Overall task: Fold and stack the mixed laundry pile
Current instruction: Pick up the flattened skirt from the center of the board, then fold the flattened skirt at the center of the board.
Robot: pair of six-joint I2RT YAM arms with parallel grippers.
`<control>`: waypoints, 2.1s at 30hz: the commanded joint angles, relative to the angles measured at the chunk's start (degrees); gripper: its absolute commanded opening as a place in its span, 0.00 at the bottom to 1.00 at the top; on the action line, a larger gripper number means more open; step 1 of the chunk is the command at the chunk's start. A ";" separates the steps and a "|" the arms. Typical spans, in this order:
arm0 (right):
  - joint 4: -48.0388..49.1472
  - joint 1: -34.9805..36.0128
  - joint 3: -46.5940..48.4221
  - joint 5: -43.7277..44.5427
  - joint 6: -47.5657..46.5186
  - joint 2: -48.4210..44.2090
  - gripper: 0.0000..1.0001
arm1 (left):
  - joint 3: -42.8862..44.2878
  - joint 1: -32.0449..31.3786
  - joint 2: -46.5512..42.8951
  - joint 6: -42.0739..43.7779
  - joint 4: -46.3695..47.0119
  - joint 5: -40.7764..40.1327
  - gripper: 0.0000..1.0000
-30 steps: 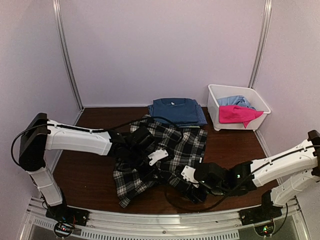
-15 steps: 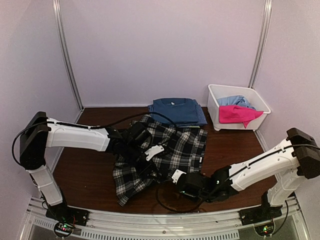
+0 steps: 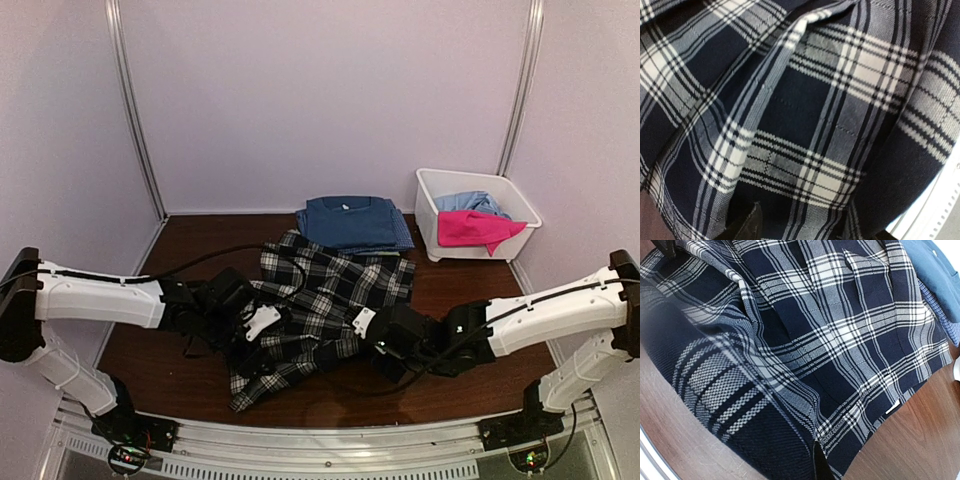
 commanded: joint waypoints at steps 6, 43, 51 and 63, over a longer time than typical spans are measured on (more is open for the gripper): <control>-4.86 -5.52 3.77 -8.15 1.26 -0.79 0.00 | -4.37 -3.23 -0.91 -8.43 1.14 -3.71 0.57; -20.59 -29.08 5.00 -70.53 1.20 -17.69 0.00 | 42.87 -2.24 -0.07 -3.59 -24.54 -30.85 0.00; -13.43 -39.49 -0.73 -75.66 5.89 -18.30 0.00 | 56.75 3.51 16.84 8.51 -16.58 -26.60 0.00; -9.31 -50.07 2.46 -67.72 6.99 2.18 0.04 | 63.80 10.43 38.37 9.05 -5.08 -18.75 0.09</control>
